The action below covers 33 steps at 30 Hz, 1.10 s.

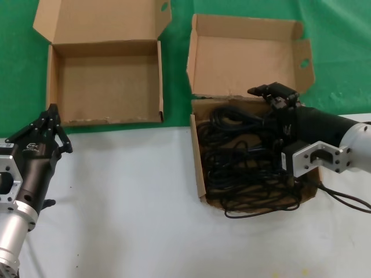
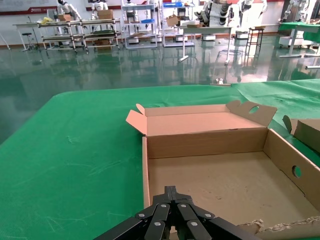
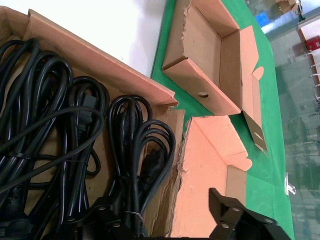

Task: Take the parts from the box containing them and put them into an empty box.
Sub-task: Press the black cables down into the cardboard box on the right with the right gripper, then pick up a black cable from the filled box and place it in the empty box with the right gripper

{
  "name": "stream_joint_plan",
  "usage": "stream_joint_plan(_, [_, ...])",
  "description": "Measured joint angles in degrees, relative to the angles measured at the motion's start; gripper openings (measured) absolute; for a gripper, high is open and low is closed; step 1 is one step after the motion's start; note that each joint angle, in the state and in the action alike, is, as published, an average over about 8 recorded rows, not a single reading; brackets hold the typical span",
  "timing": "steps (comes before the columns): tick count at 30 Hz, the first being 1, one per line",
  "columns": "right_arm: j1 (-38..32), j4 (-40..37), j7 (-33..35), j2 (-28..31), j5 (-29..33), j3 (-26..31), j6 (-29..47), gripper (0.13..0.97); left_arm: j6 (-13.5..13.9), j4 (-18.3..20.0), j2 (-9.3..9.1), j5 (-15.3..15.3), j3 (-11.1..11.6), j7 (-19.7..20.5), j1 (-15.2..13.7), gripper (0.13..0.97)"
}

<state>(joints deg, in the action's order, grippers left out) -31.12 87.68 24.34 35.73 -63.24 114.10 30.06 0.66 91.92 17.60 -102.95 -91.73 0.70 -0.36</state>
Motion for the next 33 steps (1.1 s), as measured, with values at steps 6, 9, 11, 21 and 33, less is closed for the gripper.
stream_joint_plan(6, [0.55,0.35,0.26,-0.13,0.73,-0.04,0.01,0.611,0.0,0.0,0.0,0.0,0.0,0.0,0.0,0.145])
stream_joint_plan(9, [0.8,0.44,0.35,-0.21,1.24,0.01,0.13,0.533,0.0,0.0,0.0,0.0,0.0,0.0,0.0,0.145])
stream_joint_plan(11, [0.93,0.5,0.34,-0.26,1.64,0.04,0.28,0.506,0.0,0.0,0.0,0.0,0.0,0.0,0.0,0.145])
stream_joint_plan(21, [1.24,0.95,-0.1,-0.25,3.36,-0.25,1.17,0.309,0.0,0.0,0.0,0.0,0.0,0.0,0.0,0.145])
stream_joint_plan(33, [0.5,8.45,-3.96,0.21,5.22,-3.81,2.9,0.198,0.0,0.0,0.0,0.0,0.0,0.0,0.0,0.145])
